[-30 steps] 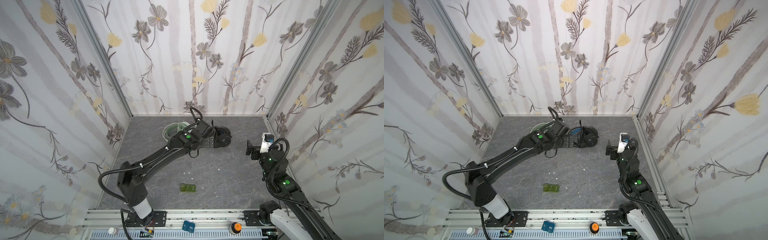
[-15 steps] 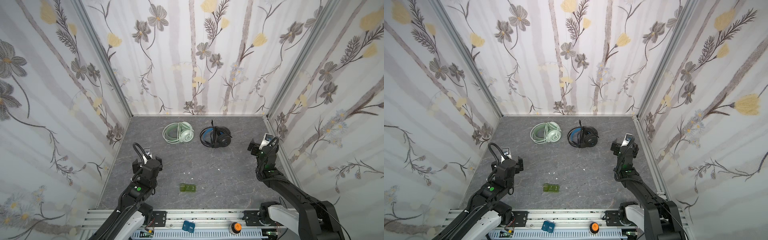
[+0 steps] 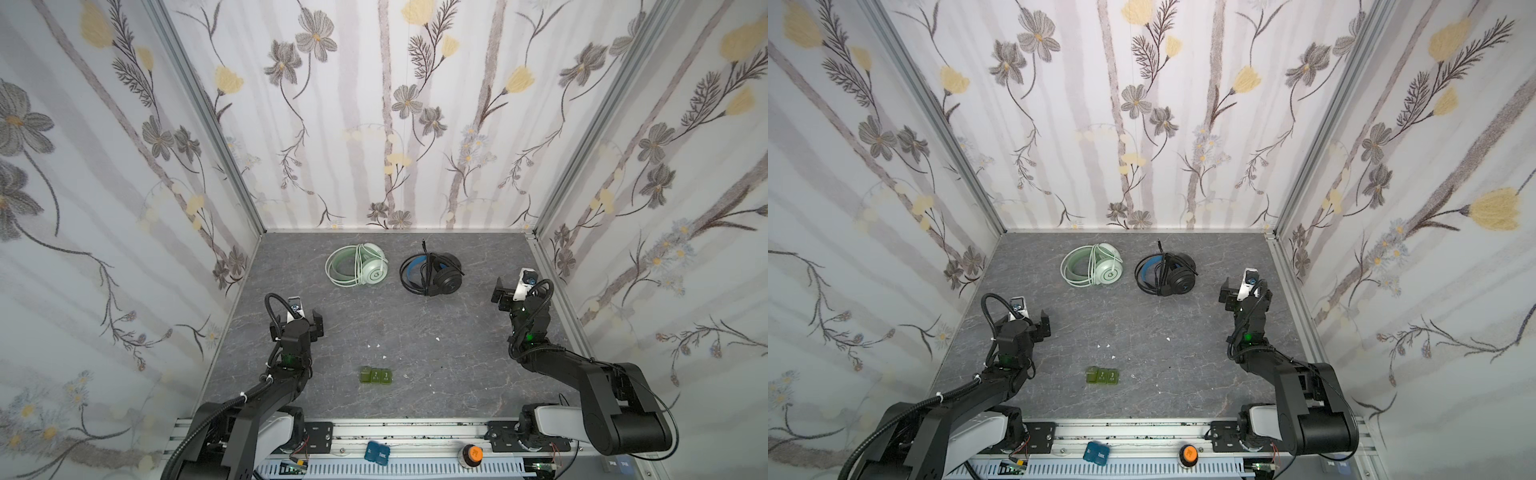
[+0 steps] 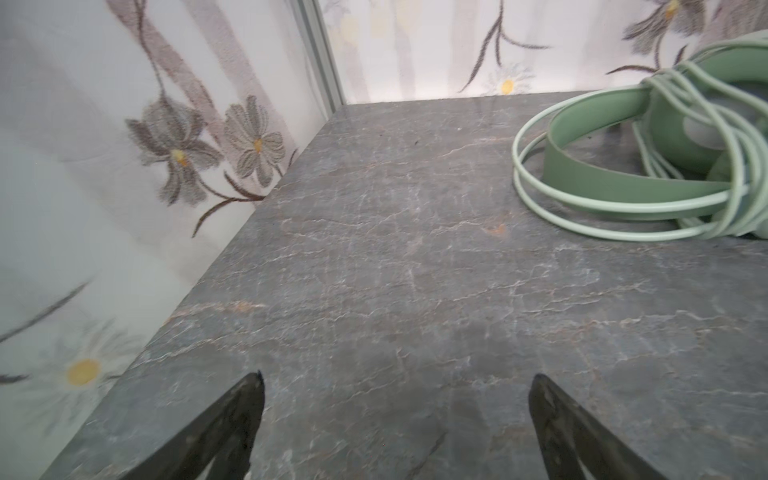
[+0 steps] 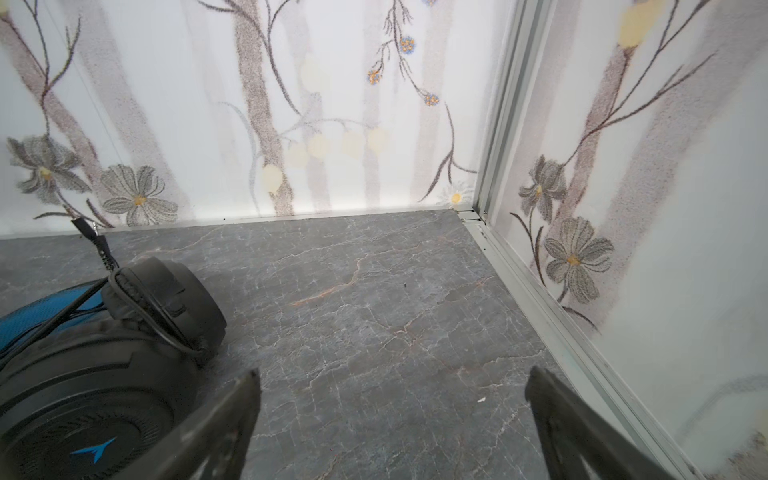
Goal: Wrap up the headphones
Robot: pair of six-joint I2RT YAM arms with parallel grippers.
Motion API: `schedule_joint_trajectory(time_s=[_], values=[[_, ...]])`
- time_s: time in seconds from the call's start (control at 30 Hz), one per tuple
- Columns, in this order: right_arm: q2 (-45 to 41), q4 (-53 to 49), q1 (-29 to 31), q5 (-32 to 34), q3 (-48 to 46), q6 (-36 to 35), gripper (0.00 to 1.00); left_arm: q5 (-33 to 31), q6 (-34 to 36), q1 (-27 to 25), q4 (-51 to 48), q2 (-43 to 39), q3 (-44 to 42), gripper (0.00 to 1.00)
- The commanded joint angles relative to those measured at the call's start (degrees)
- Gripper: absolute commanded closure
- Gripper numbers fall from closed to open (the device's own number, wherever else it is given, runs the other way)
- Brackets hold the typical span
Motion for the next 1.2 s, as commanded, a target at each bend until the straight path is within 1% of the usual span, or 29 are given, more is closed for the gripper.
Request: schedule_joint_trajectory(time_s=[0.0,0.1,0.13,0.2,0.27,0.3,0.33,0.37,0.4,0.43,0.47,0.5,0.53,0.57,0.6,0.67,1.17], values=[[0.0,6.69,-1.12,-4.86,-0.55,0.15,0.0,7.39,1.29,0.87,13.79,5.34,1.72,0.0],[0.15,8.41,-1.69,-5.59,-1.56,0.55,0.0,9.28,1.9,1.13,18.1,11.82,3.92,0.0],[0.17,8.35,-1.71,-5.67,-1.58,0.56,0.0,9.93,1.0,1.34,20.21,14.5,4.32,0.0],[0.17,8.32,-1.72,-5.62,-1.55,0.6,0.0,10.35,1.64,1.5,27.01,21.9,4.92,0.0],[-0.04,8.14,-1.7,-5.71,-1.6,0.31,0.0,7.84,-0.61,2.91,30.71,26.41,5.66,0.0],[-0.17,8.03,-1.7,-5.71,-1.71,0.42,0.0,7.21,-0.96,2.96,28.63,25.79,6.39,0.0],[-0.41,8.64,-1.62,-6.23,-2.28,0.05,0.0,8.31,-1.24,2.93,24.19,24.29,7.38,0.0],[-0.6,11.22,-1.62,-7.4,-3.9,-0.3,0.0,8.69,-0.9,2.97,24.45,24.77,7.62,0.0],[0.5,18.86,-1.7,-8.74,-7.27,-0.92,0.0,7.8,-0.81,2.97,26.17,25.54,7.44,0.0],[2.33,26.23,-1.89,-9.96,-9.81,-0.77,0.0,6.86,-1.32,2.89,24.57,24.94,7.89,0.0],[1.36,22.34,-2.28,-9.73,-8.98,-0.43,0.0,6.02,-1.7,2.93,22.79,24.75,8.68,0.0],[0.6,17.45,-2.39,-8.12,-7.0,0.22,0.0,5.13,-1.88,2.93,21.5,25.15,9.44,0.0],[1.52,17.87,-2.35,-7.4,-6.35,0.54,0.0,3.85,-2.45,2.93,19.52,25.15,10.41,0.0],[2.11,20.59,-2.39,-7.44,-7.12,0.48,0.0,2.74,-3.3,3.08,17.24,24.87,11.47,0.0],[2.09,20.48,-2.4,-7.54,-7.23,0.45,0.0,2.58,-3.93,3.6,16.77,24.99,11.83,0.0],[1.34,19.31,-2.28,-7.89,-7.2,0.0,0.0,2.75,-4.11,3.72,16.44,24.88,11.9,0.0],[1.63,20.23,-2.14,-8.06,-7.31,-0.1,0.0,2.69,-4.09,3.72,16.9,24.85,11.62,0.0]])
